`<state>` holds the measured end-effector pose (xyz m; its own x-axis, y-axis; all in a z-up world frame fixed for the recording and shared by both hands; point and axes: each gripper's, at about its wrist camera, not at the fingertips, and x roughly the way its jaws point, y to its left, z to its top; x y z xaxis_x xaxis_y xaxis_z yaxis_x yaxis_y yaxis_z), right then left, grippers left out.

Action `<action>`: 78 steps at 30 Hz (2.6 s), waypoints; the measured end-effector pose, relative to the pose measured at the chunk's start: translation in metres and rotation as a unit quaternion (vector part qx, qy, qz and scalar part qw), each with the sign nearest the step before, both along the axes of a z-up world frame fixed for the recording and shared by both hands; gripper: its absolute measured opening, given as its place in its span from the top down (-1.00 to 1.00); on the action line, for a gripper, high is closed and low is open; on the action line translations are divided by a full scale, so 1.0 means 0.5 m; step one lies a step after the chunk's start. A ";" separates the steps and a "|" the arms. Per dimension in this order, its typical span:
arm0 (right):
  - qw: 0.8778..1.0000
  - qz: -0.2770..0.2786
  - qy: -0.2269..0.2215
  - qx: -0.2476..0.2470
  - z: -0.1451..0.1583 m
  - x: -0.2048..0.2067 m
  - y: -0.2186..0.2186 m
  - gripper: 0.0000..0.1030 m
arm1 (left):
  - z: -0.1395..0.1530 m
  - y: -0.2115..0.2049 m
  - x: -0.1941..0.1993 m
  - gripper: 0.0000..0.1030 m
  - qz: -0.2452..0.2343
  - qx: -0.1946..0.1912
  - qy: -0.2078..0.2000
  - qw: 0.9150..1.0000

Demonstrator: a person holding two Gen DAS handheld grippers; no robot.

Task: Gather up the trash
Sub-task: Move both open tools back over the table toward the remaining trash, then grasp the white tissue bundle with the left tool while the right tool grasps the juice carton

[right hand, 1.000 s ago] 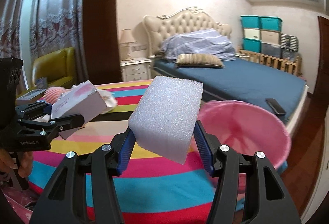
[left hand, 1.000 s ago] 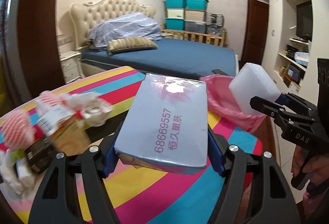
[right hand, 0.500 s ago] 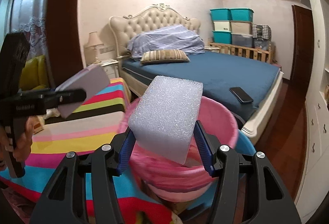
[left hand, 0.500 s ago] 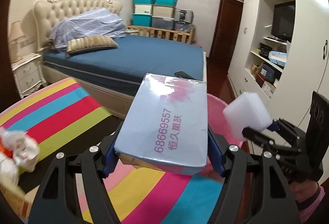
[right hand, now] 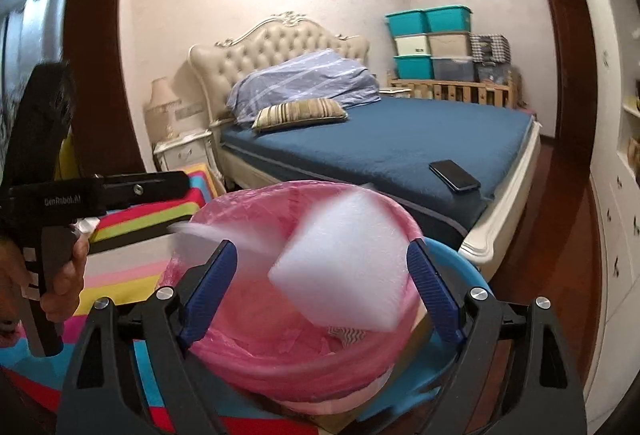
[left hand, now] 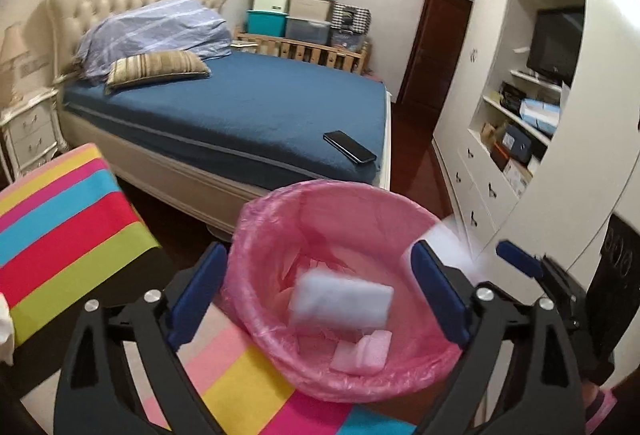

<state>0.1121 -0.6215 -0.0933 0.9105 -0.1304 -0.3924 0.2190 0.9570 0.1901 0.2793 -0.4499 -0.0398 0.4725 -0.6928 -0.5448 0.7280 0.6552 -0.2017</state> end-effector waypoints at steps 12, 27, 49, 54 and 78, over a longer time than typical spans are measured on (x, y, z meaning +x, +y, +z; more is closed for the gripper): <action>0.999 0.028 -0.005 -0.017 0.037 -0.090 0.109 -0.60 | 0.006 0.261 -0.115 -0.91 0.096 -0.019 -0.024 0.995; 0.975 0.219 0.020 -0.041 0.075 0.037 0.494 -0.65 | 0.009 0.648 -0.287 -0.91 0.264 0.103 -0.147 0.948; 0.936 0.328 0.107 -0.076 0.051 0.257 0.844 -0.65 | -0.037 1.079 -0.316 -0.91 0.457 0.088 -0.053 0.884; 0.933 0.332 0.119 -0.076 0.043 0.285 0.859 -0.65 | -0.039 1.095 -0.296 -0.91 0.458 0.084 -0.037 0.884; 0.940 0.332 0.067 -0.049 0.069 0.227 0.822 0.00 | -0.072 1.044 -0.089 0.29 0.422 0.089 0.073 0.899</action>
<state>0.2257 -0.2104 -0.0590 0.7476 0.4075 -0.5245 -0.4170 0.9026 0.1070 0.2349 0.0720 -0.0756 0.7031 -0.0173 -0.7109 -0.0693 0.9933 -0.0927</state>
